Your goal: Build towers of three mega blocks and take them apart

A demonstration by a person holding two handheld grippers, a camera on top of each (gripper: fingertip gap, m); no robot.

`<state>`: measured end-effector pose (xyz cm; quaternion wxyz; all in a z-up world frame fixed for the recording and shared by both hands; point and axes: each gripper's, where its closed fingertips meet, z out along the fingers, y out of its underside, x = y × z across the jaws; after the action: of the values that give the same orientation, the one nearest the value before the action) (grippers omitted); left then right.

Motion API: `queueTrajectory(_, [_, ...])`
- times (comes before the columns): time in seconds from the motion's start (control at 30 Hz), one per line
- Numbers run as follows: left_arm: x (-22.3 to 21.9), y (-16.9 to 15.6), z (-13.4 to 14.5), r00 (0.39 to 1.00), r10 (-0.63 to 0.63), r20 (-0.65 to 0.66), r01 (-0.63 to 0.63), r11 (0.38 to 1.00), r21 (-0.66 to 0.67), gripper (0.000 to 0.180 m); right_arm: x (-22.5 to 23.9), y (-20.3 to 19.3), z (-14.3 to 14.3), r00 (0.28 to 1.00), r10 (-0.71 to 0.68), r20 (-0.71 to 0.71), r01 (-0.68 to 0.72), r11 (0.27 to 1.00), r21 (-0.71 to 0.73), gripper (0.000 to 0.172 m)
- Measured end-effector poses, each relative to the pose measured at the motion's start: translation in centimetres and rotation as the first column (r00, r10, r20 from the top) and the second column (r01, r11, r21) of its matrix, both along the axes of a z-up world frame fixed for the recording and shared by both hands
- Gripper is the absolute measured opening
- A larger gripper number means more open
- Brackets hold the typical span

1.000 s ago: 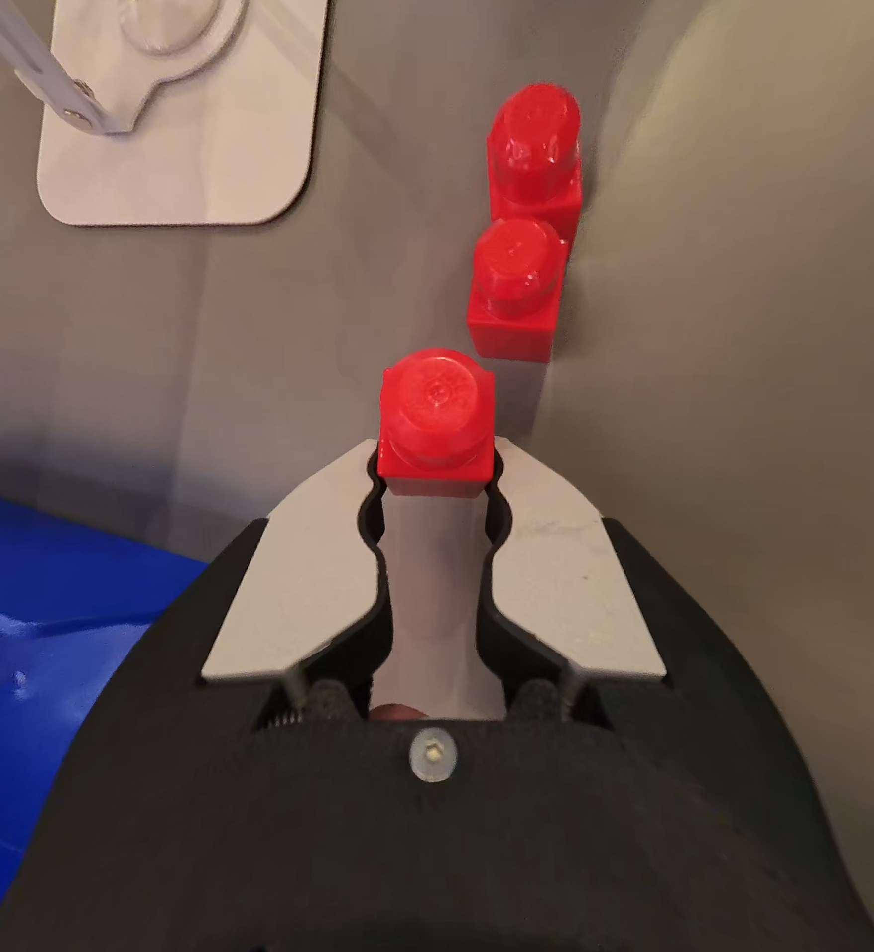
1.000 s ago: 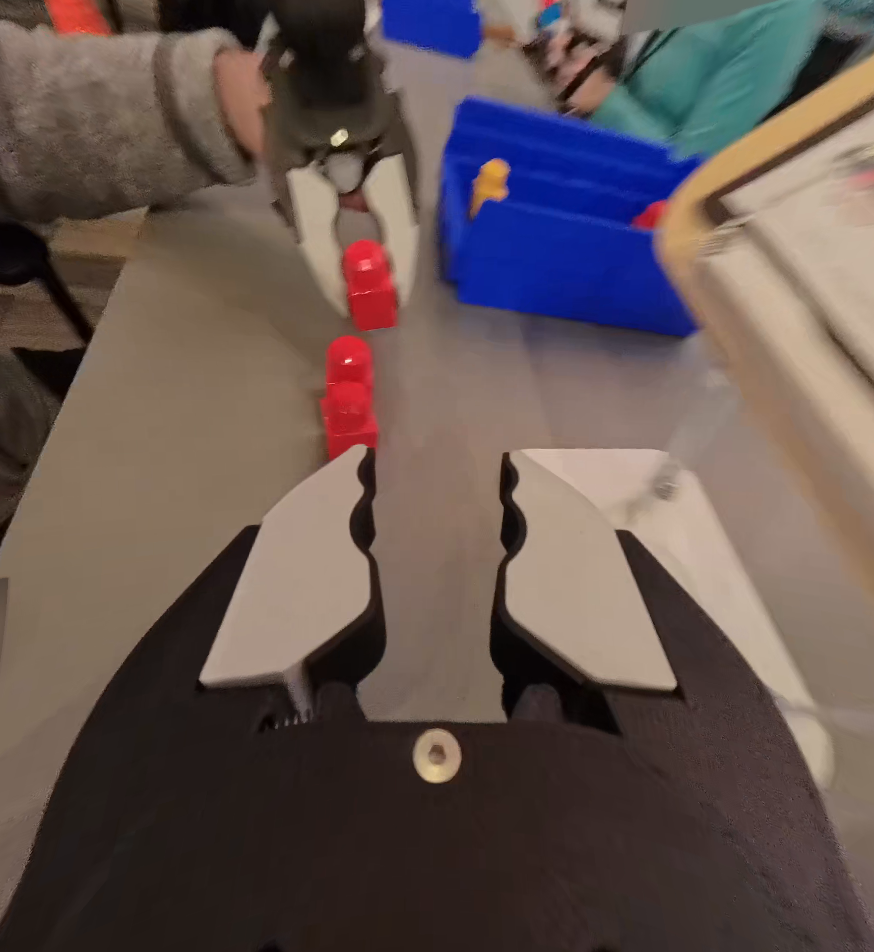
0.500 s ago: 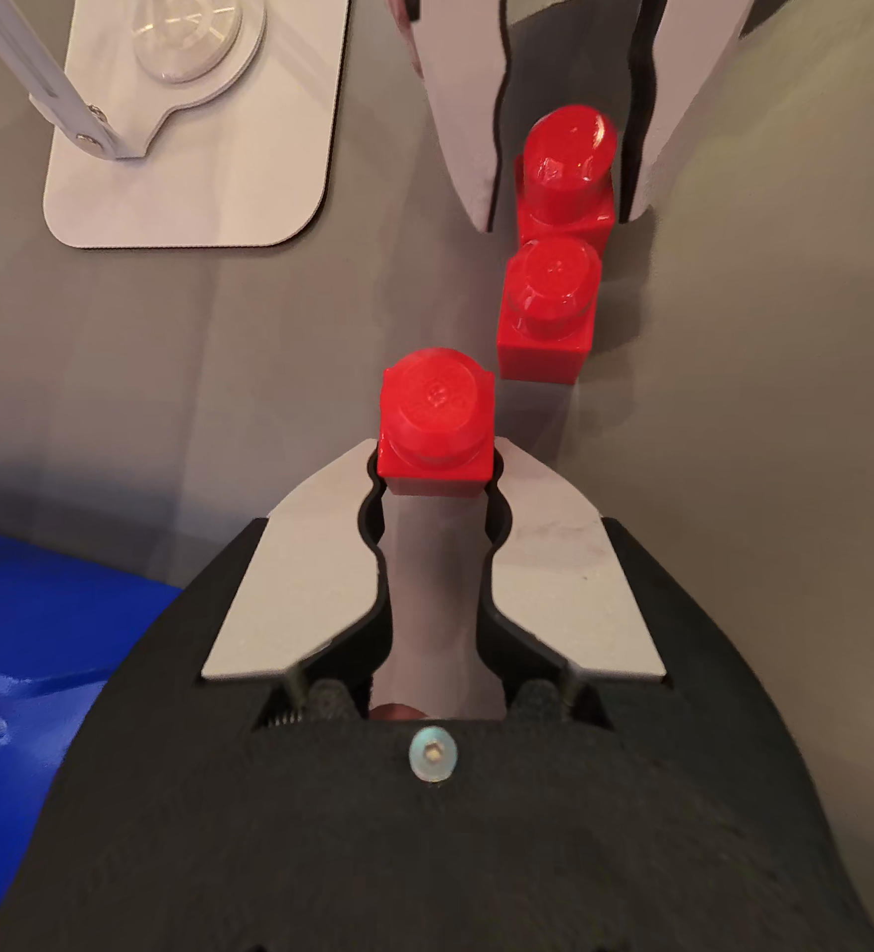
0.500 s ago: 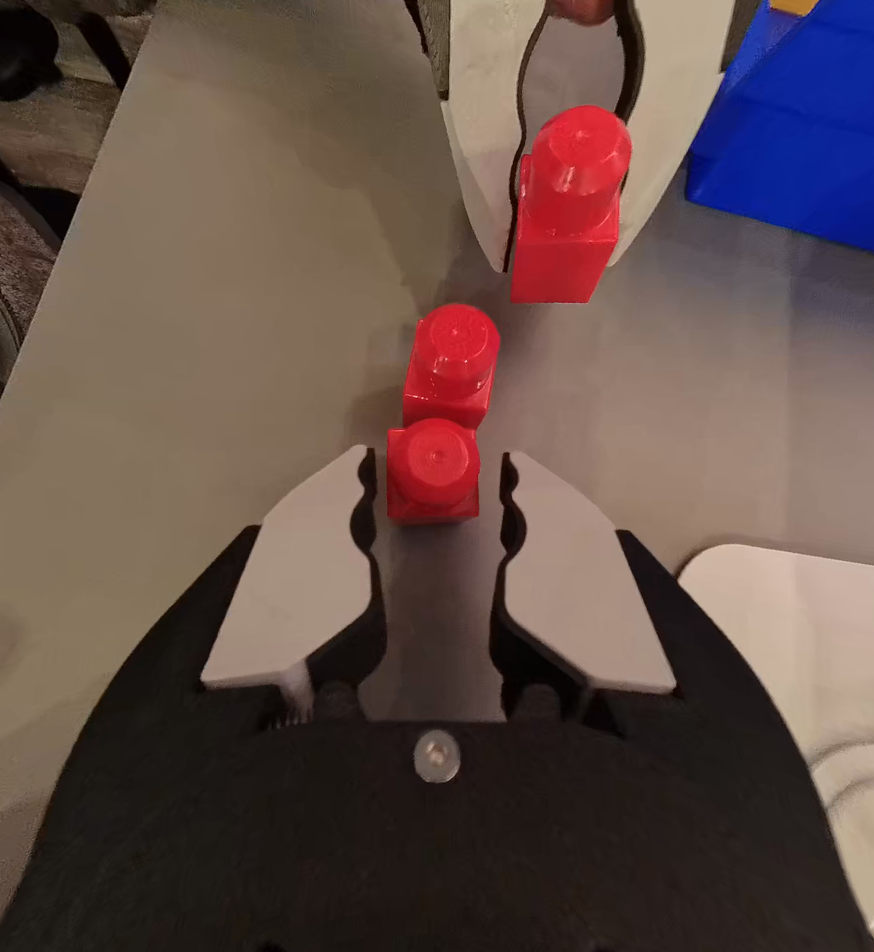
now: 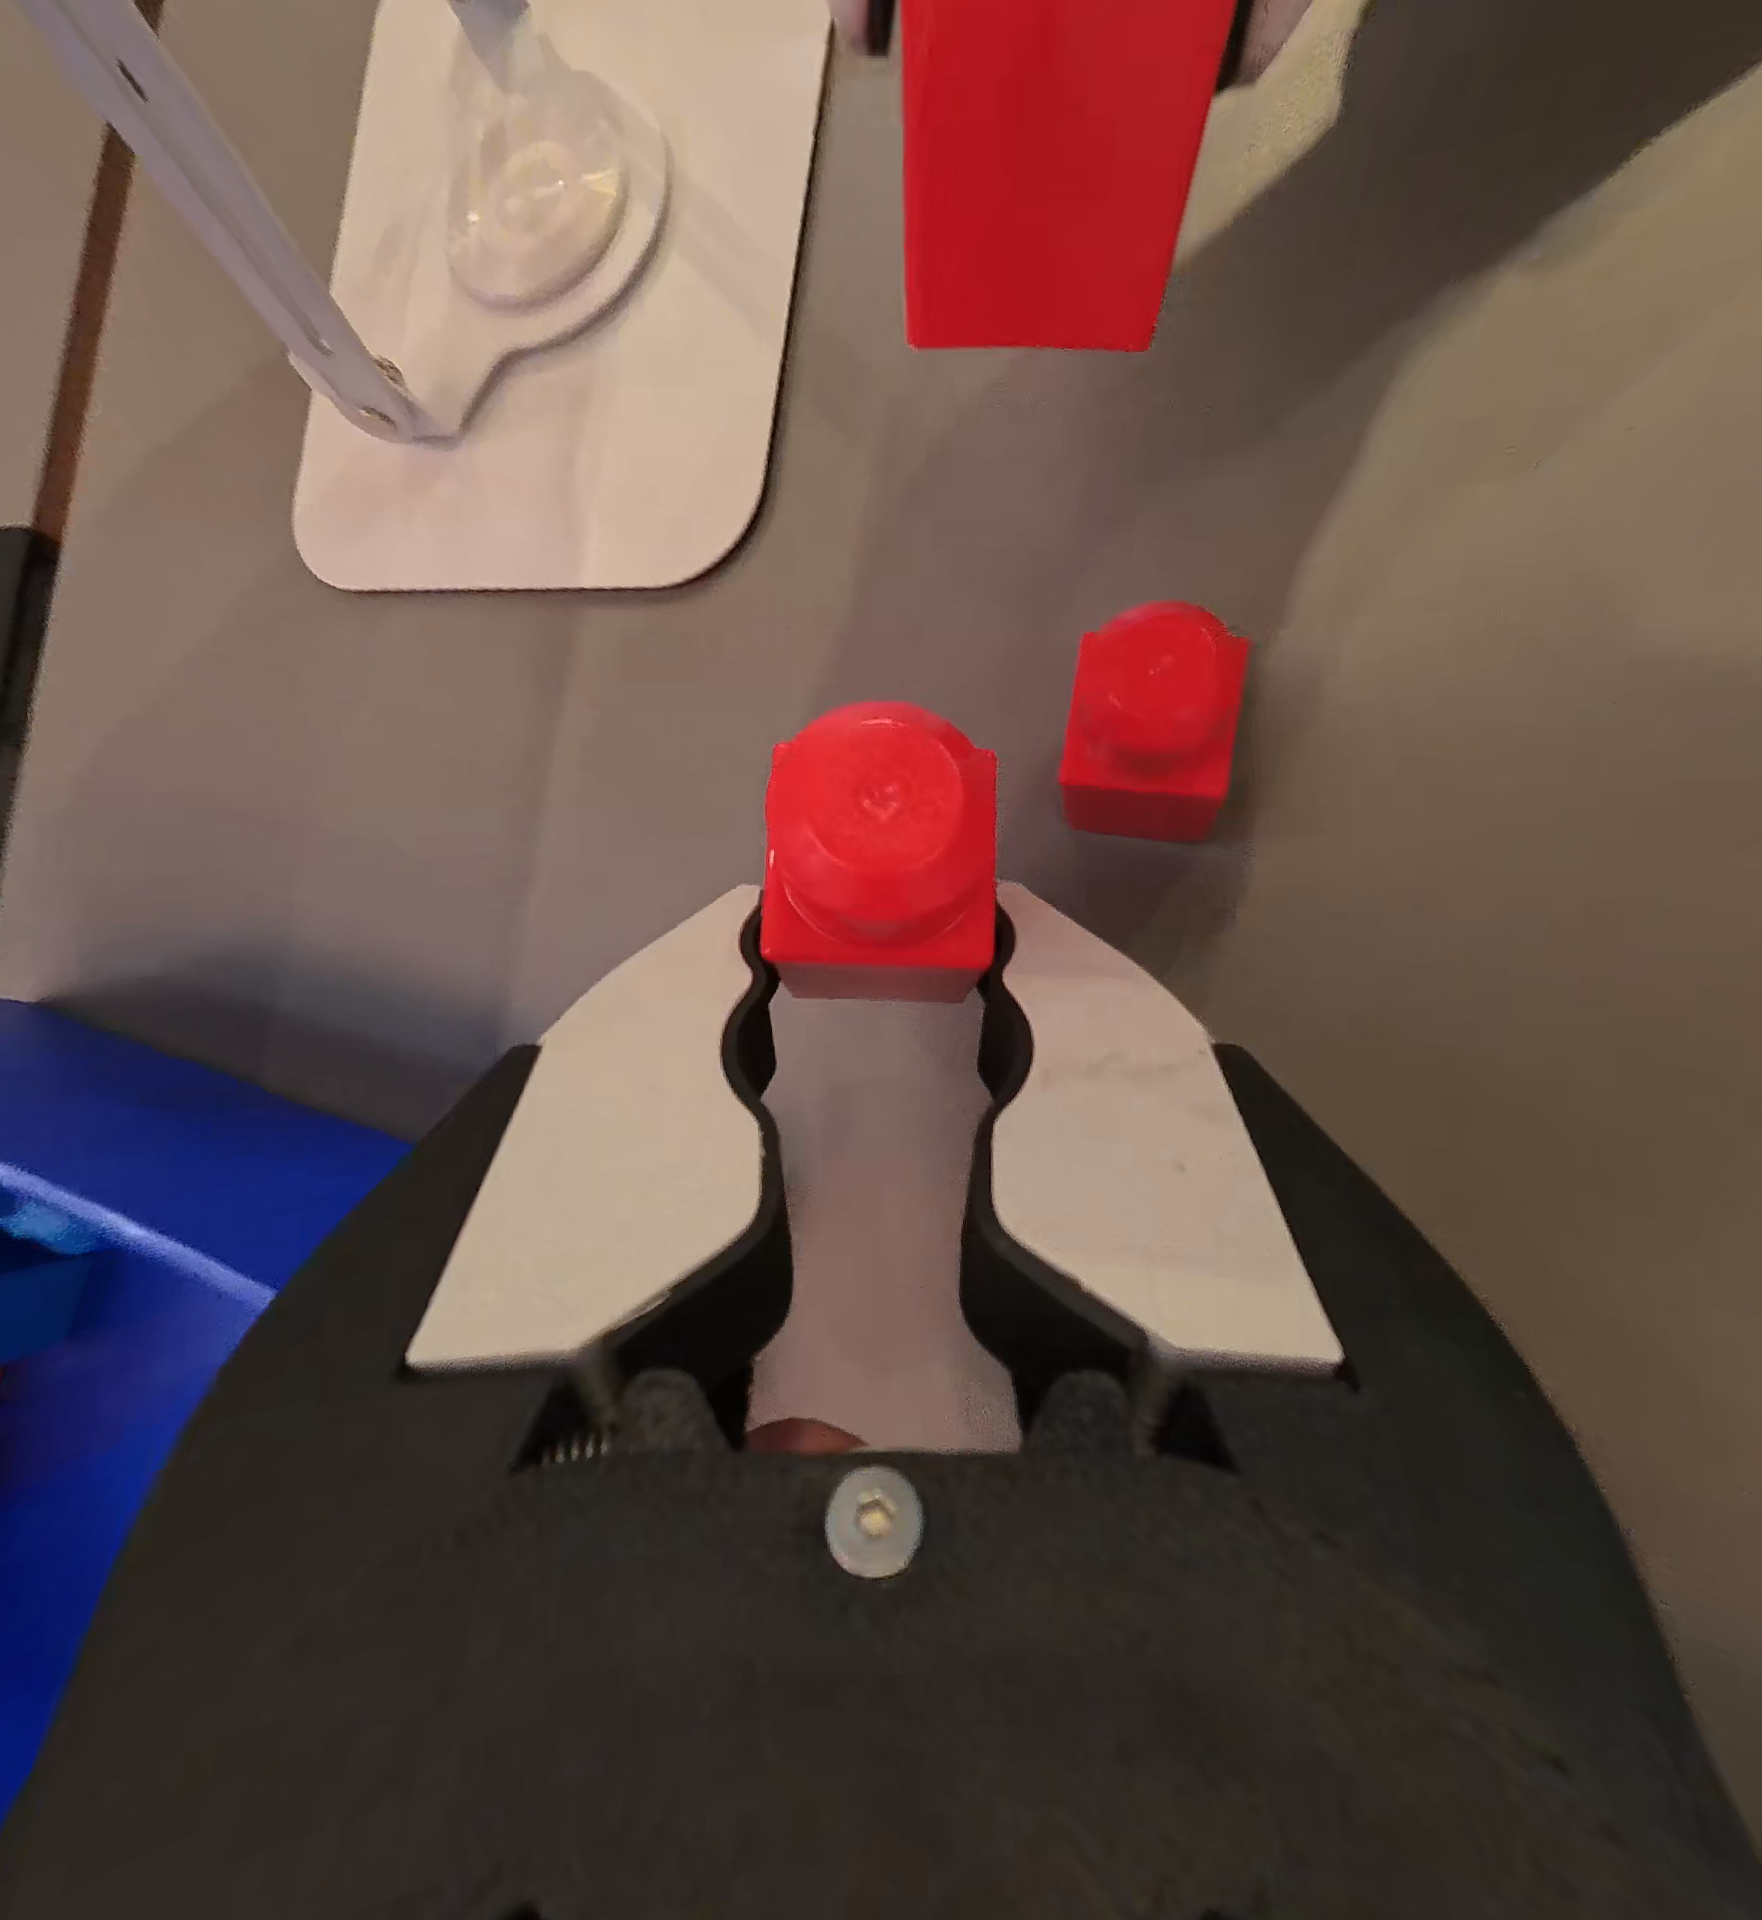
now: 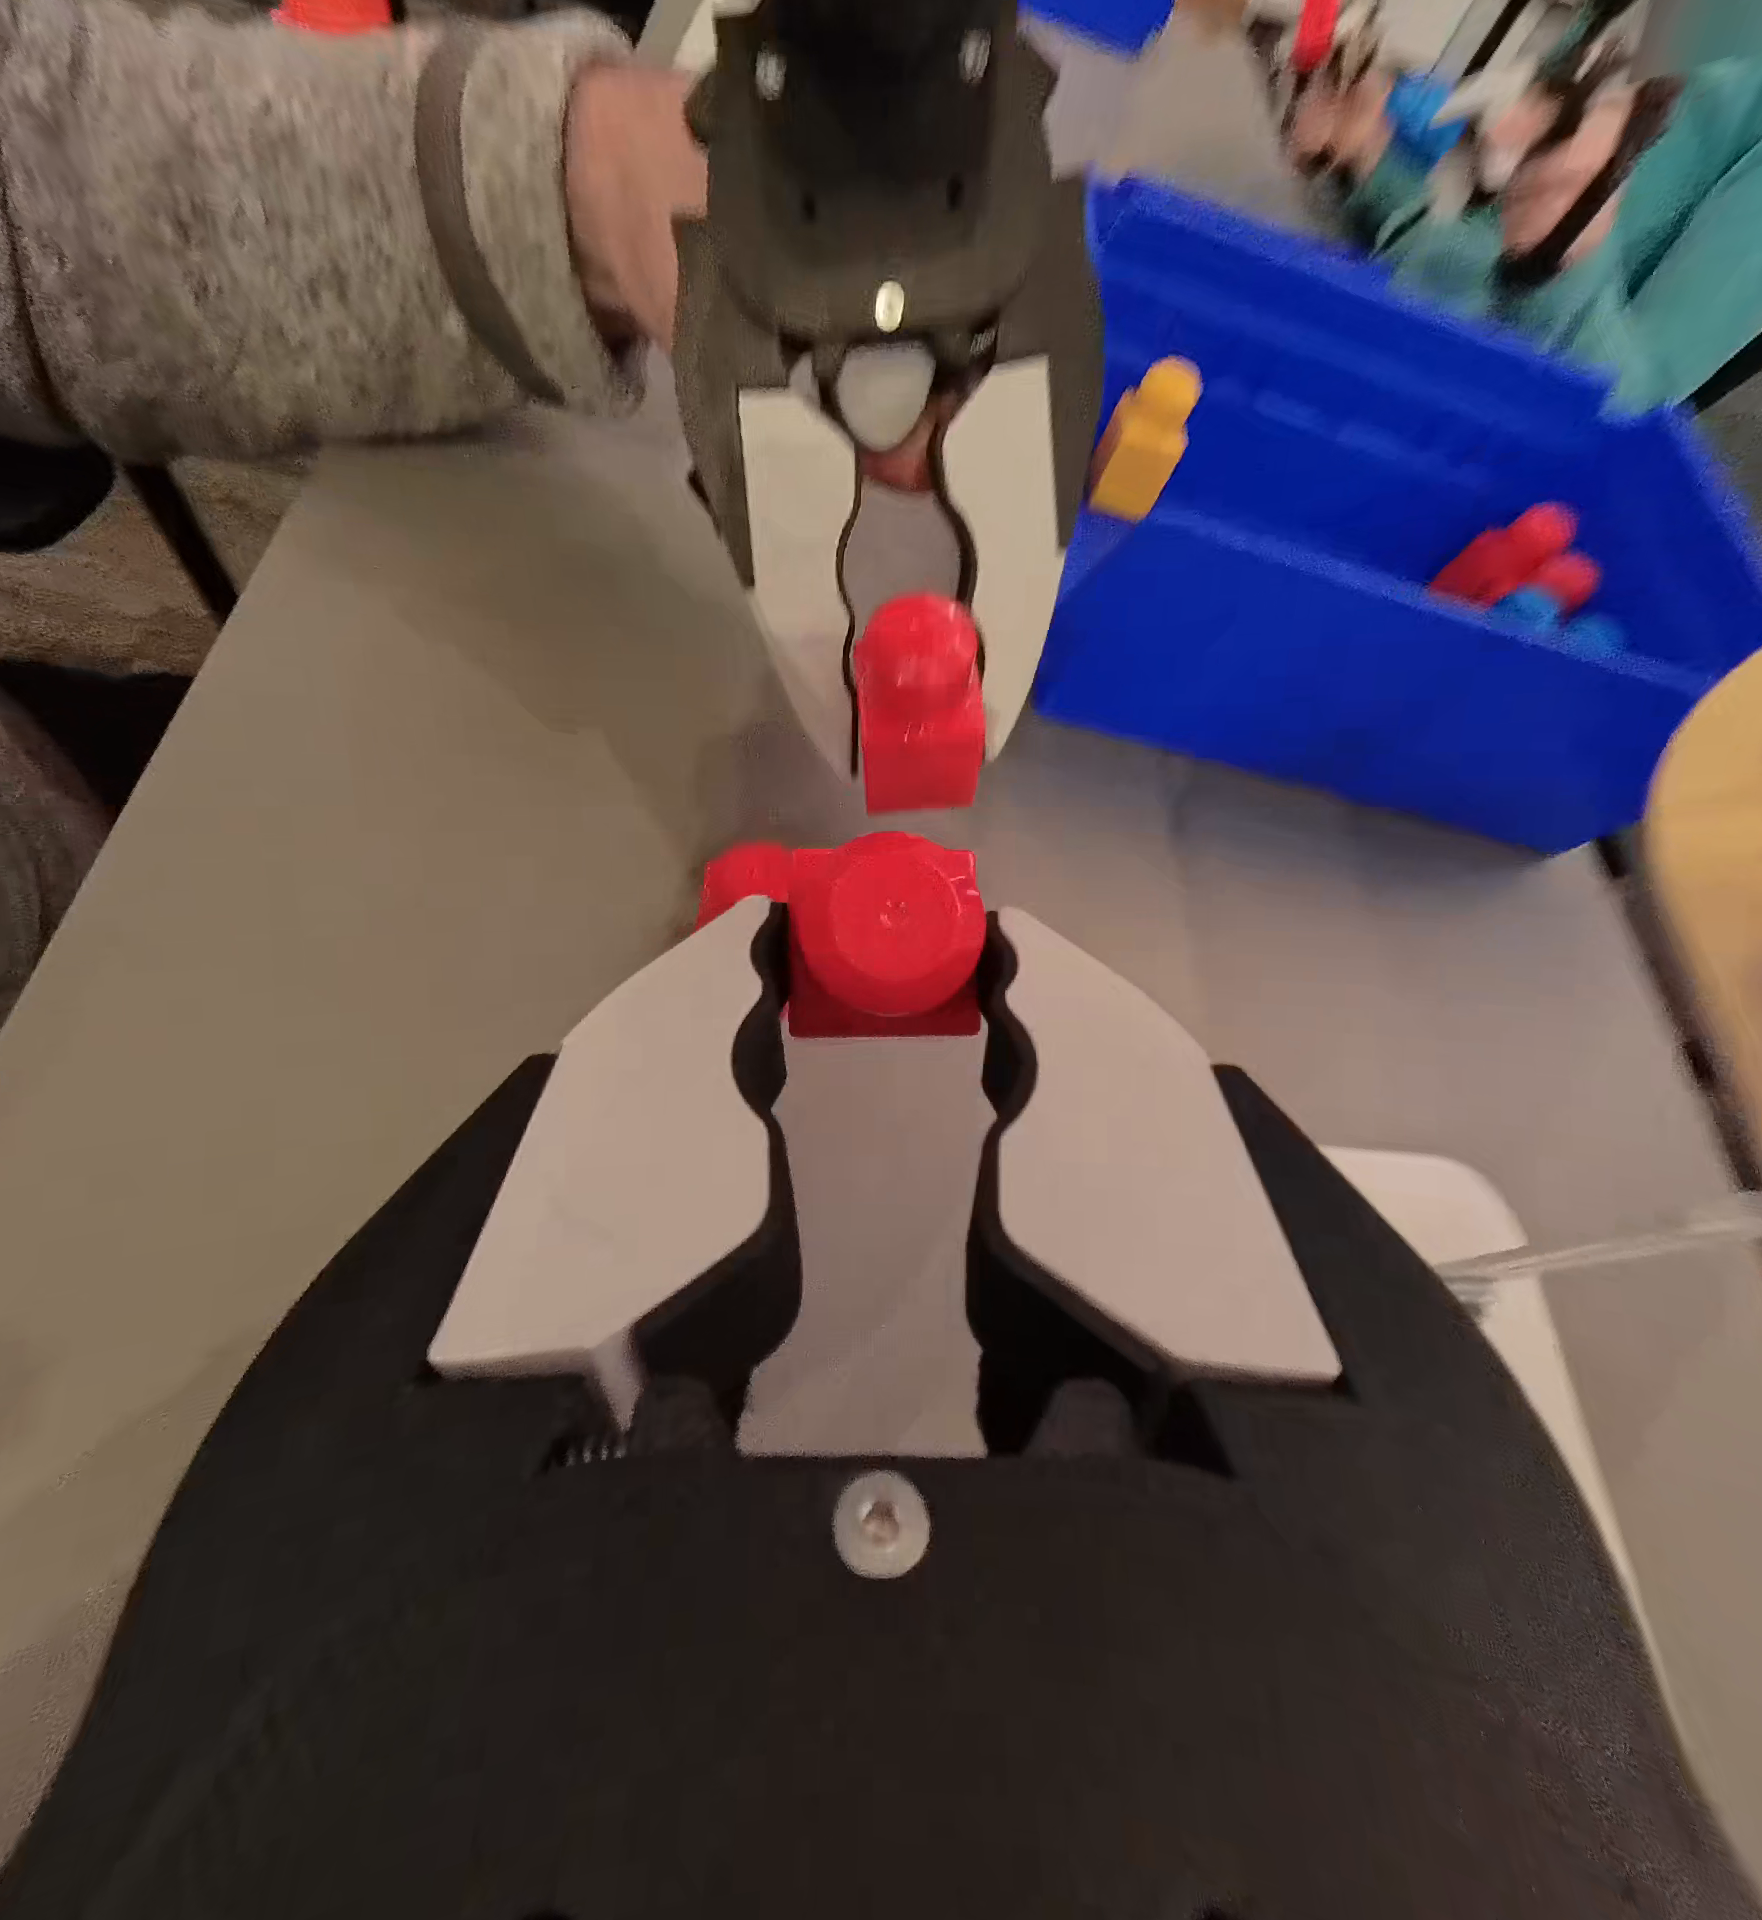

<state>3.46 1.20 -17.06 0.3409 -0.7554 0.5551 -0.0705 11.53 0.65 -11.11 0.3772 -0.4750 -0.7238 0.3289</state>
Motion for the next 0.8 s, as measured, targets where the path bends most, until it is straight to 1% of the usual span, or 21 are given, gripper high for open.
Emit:
queueTrajectory(0.1, [0.7,0.8,1.0,0.998,0.002,-0.068,0.000,0.999,0.038,0.036,-1.0,-1.1,2.3,0.996,0.018,-0.089,-0.010,0.997,0.082,0.035])
queueTrajectory(0.23, [2.3,1.5,1.7,0.993,-0.005,-0.120,0.012,0.998,0.060,0.036,-2.1,-1.6,3.7,0.988,0.022,-0.153,0.002,0.988,0.156,0.035])
queueTrajectory(0.43, [3.9,1.5,1.8,0.988,-0.024,-0.156,0.033,0.998,0.059,0.036,-2.5,-1.3,3.3,0.987,0.012,-0.161,0.017,0.984,0.176,0.035])
queueTrajectory(0.5, [4.2,1.5,1.8,0.985,-0.026,-0.170,0.038,0.997,0.066,0.036,-2.5,-0.9,2.9,0.990,-0.008,-0.140,0.035,0.981,0.193,0.035])
queueTrajectory(0.57, [4.5,1.4,2.1,0.987,-0.027,-0.160,0.039,0.997,0.073,0.036,-2.3,-0.5,2.4,0.994,-0.019,-0.111,0.042,0.977,0.207,0.035])
queueTrajectory(0.8, [4.9,1.4,3.0,0.993,-0.034,-0.114,0.044,0.995,0.087,0.036,-1.7,-0.3,2.8,0.993,-0.006,-0.121,0.029,0.981,0.193,0.036])
